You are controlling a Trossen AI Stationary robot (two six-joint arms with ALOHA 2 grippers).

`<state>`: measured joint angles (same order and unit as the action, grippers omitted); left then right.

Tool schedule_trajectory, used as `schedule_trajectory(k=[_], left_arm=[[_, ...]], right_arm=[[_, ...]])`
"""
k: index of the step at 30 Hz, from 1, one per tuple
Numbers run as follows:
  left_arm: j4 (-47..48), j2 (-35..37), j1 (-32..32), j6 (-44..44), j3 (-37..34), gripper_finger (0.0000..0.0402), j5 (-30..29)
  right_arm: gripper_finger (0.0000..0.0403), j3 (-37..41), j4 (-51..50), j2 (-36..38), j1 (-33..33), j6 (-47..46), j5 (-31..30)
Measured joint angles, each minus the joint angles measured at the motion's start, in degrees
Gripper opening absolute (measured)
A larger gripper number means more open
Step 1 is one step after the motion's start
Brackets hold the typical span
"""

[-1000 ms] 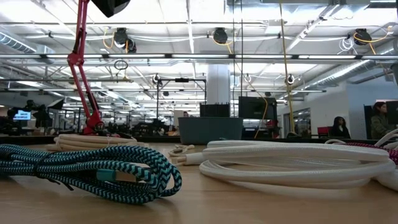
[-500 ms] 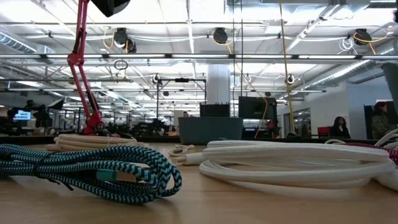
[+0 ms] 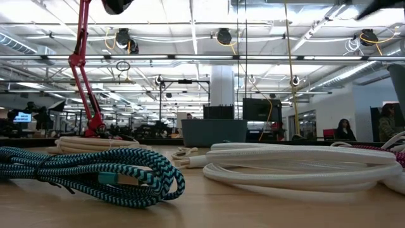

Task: Pick & Place USB Port
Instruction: Put the bottom blue and white charger cable into the top blue bin

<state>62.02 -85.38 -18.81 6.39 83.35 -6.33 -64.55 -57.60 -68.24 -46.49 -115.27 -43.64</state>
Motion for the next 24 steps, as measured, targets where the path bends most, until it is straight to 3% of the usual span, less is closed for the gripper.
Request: schedule_trajectory(k=[4,11,16,24], left_arm=[[-4.5,0.0,1.8,4.0,0.0,0.0019,-0.2],[-18.4,0.0,5.8,12.2,0.0,0.0019,-0.1],[-24.0,0.0,9.6,16.5,0.0,0.0019,0.0],[-25.6,0.0,14.4,19.9,0.0,0.0019,-0.2]], right_arm=[[0.0132,0.0,1.9,3.6,2.2,8.0,-4.3],[0.0132,0.0,8.2,9.9,9.1,28.0,-4.5],[0.0132,0.0,11.7,14.9,16.1,42.6,-2.6],[0.0132,0.0,11.1,19.9,29.3,58.4,2.6]])
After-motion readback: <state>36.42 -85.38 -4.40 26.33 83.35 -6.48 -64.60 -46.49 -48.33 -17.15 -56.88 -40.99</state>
